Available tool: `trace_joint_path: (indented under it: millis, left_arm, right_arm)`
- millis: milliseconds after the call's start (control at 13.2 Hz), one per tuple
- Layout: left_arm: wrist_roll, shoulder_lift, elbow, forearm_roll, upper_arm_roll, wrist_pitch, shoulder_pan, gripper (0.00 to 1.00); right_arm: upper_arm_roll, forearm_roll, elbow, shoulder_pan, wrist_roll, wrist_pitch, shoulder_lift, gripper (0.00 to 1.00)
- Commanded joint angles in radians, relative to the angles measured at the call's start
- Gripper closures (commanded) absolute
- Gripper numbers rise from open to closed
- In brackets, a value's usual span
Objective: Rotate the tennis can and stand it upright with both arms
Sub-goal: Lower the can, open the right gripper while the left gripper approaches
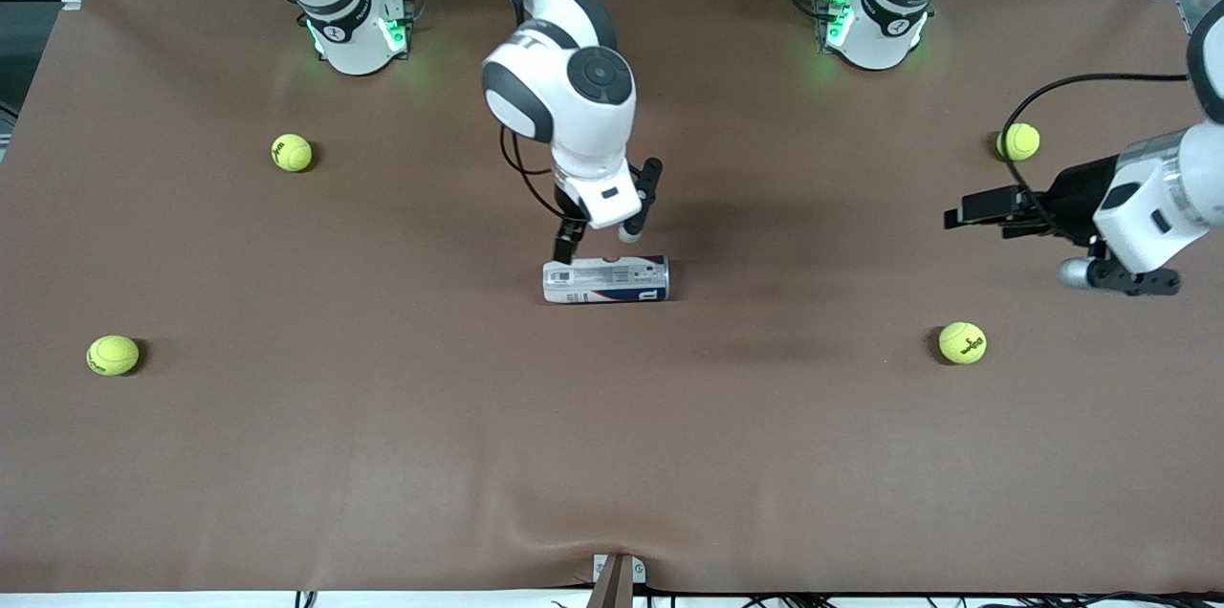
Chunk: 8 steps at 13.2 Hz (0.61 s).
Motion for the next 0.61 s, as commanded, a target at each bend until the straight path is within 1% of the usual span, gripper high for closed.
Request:
trace_joint_path:
  millis: [0, 76, 227, 303, 530]
  left_arm:
    - [0.095, -0.006, -0.125, -0.101, -0.004, 0.1, 0.006, 0.0]
    - [0.112, -0.007, -0.162, -0.16, -0.004, 0.125, 0.006, 0.0]
    - [0.139, -0.004, -0.199, -0.227, -0.006, 0.15, 0.003, 0.0]
    - [0.152, 0.004, -0.211, -0.254, -0.006, 0.163, -0.006, 0.0]
    - [0.213, 0.074, -0.217, -0.349, -0.029, 0.211, -0.014, 0.0]
  right_arm:
    - [0.007, 0.026, -0.027, -0.099, 0.114, -0.08, -0.098, 0.0]
    - [0.007, 0.032, -0.028, -0.151, 0.137, -0.105, -0.129, 0.0]
    - [0.007, 0.115, -0.028, -0.287, 0.137, -0.123, -0.187, 0.0]
    - [0.007, 0.135, -0.028, -0.355, 0.137, -0.138, -0.214, 0.0]
    - [0.007, 0.144, -0.027, -0.527, 0.138, -0.158, -0.264, 0.0]
